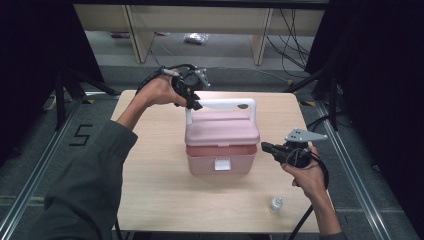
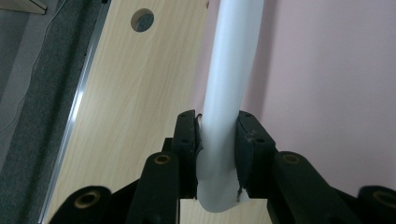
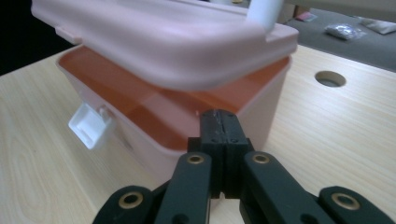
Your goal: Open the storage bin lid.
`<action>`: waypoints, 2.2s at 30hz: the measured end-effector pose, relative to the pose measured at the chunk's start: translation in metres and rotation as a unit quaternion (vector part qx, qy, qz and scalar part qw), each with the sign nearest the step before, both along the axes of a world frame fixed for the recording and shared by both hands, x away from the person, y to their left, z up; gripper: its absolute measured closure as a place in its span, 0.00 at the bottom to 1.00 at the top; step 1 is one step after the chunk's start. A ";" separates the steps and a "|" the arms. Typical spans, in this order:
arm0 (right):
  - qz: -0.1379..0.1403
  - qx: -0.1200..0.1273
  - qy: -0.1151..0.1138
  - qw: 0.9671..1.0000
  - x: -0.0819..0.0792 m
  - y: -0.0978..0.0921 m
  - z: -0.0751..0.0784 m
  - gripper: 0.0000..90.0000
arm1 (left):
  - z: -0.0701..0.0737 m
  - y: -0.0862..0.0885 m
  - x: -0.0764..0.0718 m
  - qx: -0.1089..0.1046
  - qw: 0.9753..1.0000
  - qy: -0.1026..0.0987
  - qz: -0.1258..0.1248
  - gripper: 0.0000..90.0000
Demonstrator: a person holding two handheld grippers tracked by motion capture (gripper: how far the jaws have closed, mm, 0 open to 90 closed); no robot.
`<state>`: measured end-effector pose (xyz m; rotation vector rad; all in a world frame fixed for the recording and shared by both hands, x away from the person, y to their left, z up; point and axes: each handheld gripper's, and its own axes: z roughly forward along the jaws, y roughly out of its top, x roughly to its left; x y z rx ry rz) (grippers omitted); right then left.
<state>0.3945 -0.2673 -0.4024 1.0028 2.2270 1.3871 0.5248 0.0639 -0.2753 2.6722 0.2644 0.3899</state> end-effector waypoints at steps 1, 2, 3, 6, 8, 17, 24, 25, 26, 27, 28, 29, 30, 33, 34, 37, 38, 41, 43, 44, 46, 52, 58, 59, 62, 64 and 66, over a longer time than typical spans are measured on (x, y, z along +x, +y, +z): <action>0.003 0.000 -0.002 1.000 0.003 0.002 0.000 1.00 | 0.000 0.000 0.000 0.000 1.000 0.000 0.000 0.79; 0.012 -0.004 -0.006 1.000 0.006 0.003 0.000 1.00 | 0.000 0.000 -0.001 0.001 1.000 0.002 0.000 0.79; 0.011 0.003 0.000 1.000 0.006 0.005 -0.001 1.00 | 0.000 -0.001 -0.001 0.004 1.000 0.003 -0.001 0.79; 0.018 0.006 -0.006 1.000 0.011 0.007 -0.001 1.00 | -0.001 -0.001 -0.001 0.003 1.000 0.004 0.002 0.79; 0.023 0.003 -0.014 1.000 0.013 0.007 -0.001 1.00 | -0.001 0.000 0.000 0.000 1.000 0.007 0.005 0.79; 0.022 0.034 -0.022 0.999 0.016 0.009 0.001 1.00 | 0.002 0.014 -0.004 -0.050 0.995 -0.002 0.086 0.52; 0.028 0.040 -0.025 0.998 0.019 0.008 0.006 1.00 | 0.011 0.036 -0.015 -0.082 0.987 -0.014 0.135 0.39; 0.033 0.038 -0.035 0.998 0.021 0.008 0.006 1.00 | 0.012 0.041 -0.018 -0.100 0.984 -0.022 0.146 0.39; 0.032 0.026 -0.039 0.998 0.021 0.006 0.007 1.00 | 0.014 0.045 -0.019 -0.114 0.981 -0.024 0.152 0.39; 0.033 0.027 -0.040 0.998 0.021 0.007 0.007 1.00 | 0.014 0.049 -0.020 -0.125 0.979 -0.025 0.158 0.39; 0.032 0.031 -0.034 0.998 0.021 0.007 0.007 1.00 | 0.015 0.054 -0.023 -0.134 0.976 -0.026 0.167 0.38; 0.032 0.031 -0.034 0.998 0.021 0.007 0.007 1.00 | 0.015 0.057 -0.024 -0.137 0.975 -0.029 0.172 0.38; 0.032 0.030 -0.035 0.998 0.021 0.007 0.007 1.00 | 0.015 0.062 -0.026 -0.136 0.974 -0.028 0.177 0.37; 0.026 0.038 -0.029 0.999 0.020 0.009 0.007 1.00 | 0.011 0.072 -0.030 -0.140 0.971 -0.026 0.194 0.36; 0.025 0.038 -0.031 0.998 0.020 0.009 0.008 1.00 | 0.009 0.076 -0.031 -0.142 0.969 -0.031 0.202 0.36; 0.024 0.035 -0.030 0.999 0.020 0.009 0.010 0.99 | -0.002 0.085 -0.036 -0.152 0.964 -0.031 0.216 0.36; 0.024 0.036 -0.036 0.998 0.021 0.009 0.011 0.99 | -0.005 0.087 -0.037 -0.154 0.963 -0.029 0.218 0.35; 0.032 0.032 -0.048 0.998 0.023 0.009 0.013 0.99 | -0.016 0.094 -0.039 -0.162 0.960 -0.026 0.229 0.35; 0.027 0.039 -0.045 0.998 0.023 0.010 0.014 0.99 | -0.024 0.098 -0.040 -0.172 0.957 -0.017 0.233 0.35; 0.023 0.046 -0.040 0.998 0.022 0.012 0.015 0.99 | -0.027 0.100 -0.040 -0.175 0.956 -0.013 0.236 0.35; 0.022 0.035 -0.047 0.998 0.023 0.011 0.017 0.99 | -0.035 0.105 -0.041 -0.180 0.954 -0.013 0.241 0.34; 0.019 0.041 -0.050 0.998 0.023 0.010 0.021 0.99 | -0.054 0.111 -0.046 -0.193 0.948 -0.001 0.254 0.34; 0.014 0.046 -0.044 0.998 0.023 0.012 0.024 0.99 | -0.075 0.103 -0.051 -0.185 0.951 0.024 0.247 0.32; 0.015 0.039 -0.059 0.997 0.025 0.011 0.025 0.98 | -0.080 0.101 -0.053 -0.188 0.949 0.025 0.250 0.32; 0.016 0.045 -0.050 0.998 0.026 0.012 0.026 0.98 | -0.090 0.097 -0.056 -0.198 0.947 0.033 0.251 0.28; 0.010 0.040 -0.053 0.998 0.026 0.012 0.028 0.98 | -0.095 0.093 -0.059 -0.201 0.946 0.037 0.250 0.28; 0.011 0.038 -0.054 0.998 0.027 0.012 0.028 0.98 | -0.101 0.088 -0.063 -0.210 0.945 0.038 0.248 0.27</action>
